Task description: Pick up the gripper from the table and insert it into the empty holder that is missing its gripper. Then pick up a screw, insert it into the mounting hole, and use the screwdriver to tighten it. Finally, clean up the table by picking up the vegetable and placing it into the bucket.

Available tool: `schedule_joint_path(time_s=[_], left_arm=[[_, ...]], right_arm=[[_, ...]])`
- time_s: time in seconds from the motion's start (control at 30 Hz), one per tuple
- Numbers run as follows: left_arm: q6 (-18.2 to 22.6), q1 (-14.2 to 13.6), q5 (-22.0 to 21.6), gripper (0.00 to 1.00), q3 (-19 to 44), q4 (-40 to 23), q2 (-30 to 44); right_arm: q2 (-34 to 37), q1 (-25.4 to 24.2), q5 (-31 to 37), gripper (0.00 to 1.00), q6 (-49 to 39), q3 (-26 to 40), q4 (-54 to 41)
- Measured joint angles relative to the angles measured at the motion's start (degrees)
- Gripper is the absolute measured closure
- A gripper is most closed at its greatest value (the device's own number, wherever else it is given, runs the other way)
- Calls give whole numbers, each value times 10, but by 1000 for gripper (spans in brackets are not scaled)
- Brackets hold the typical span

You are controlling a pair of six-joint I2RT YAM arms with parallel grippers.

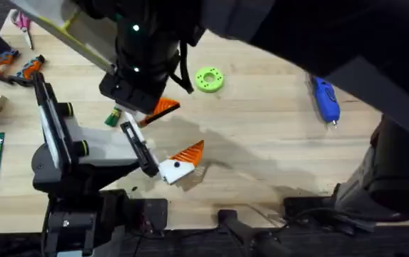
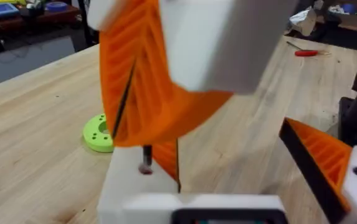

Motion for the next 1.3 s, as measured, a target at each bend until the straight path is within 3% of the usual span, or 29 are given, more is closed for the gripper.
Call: schedule_joint_path(time_s=[1.3], left_arm=[[0,0,0,15,0,0,0]], right_arm=[[5,0,0,996,0,-9,8]])
